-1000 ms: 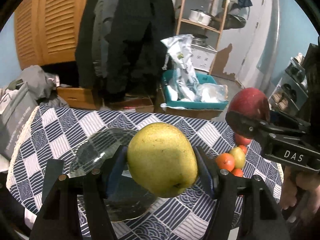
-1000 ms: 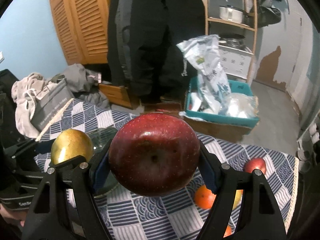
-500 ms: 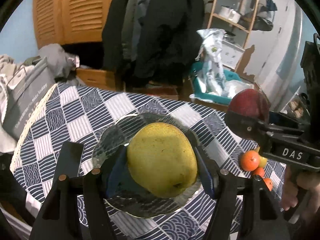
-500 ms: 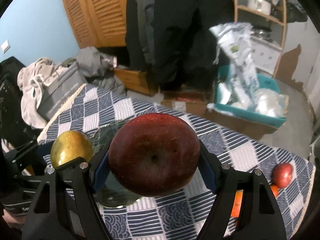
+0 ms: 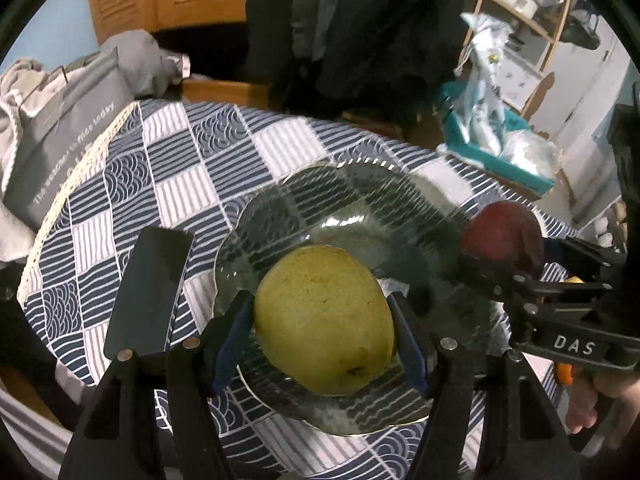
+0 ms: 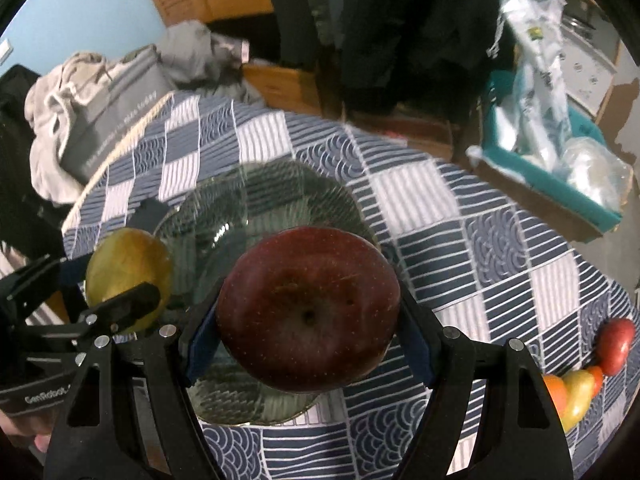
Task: Organize fruits
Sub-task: 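Carry the pear over the glass bowl with left tool while right tool carries the apple there, then open left tool to drop the pear in the bowl while right tool drops the apple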
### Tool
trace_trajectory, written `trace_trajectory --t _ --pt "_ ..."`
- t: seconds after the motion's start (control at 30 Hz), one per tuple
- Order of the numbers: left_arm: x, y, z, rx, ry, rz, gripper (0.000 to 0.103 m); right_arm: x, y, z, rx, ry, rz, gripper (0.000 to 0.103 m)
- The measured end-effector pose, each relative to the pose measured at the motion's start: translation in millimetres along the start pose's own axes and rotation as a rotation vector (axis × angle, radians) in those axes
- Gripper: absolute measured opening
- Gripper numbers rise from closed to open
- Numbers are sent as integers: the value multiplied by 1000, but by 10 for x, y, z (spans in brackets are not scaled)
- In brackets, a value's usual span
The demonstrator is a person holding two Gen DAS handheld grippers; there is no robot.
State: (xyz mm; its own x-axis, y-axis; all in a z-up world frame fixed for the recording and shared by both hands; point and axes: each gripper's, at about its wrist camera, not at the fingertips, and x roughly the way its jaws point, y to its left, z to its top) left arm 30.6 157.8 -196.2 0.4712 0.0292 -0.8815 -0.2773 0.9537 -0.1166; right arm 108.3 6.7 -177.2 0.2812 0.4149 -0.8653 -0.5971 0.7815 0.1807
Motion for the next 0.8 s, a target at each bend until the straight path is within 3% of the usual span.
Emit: trace_trajectory --t 0.3,0.63,0.8 --pt "259 89 -122 -35 91 8 69 253 88 -114 -30 78 19 77" --pt "461 157 -203 -60 179 29 69 303 123 -162 -44 95 21 77" --pt "457 114 -199 -36 175 31 69 306 98 -148 -24 99 37 79"
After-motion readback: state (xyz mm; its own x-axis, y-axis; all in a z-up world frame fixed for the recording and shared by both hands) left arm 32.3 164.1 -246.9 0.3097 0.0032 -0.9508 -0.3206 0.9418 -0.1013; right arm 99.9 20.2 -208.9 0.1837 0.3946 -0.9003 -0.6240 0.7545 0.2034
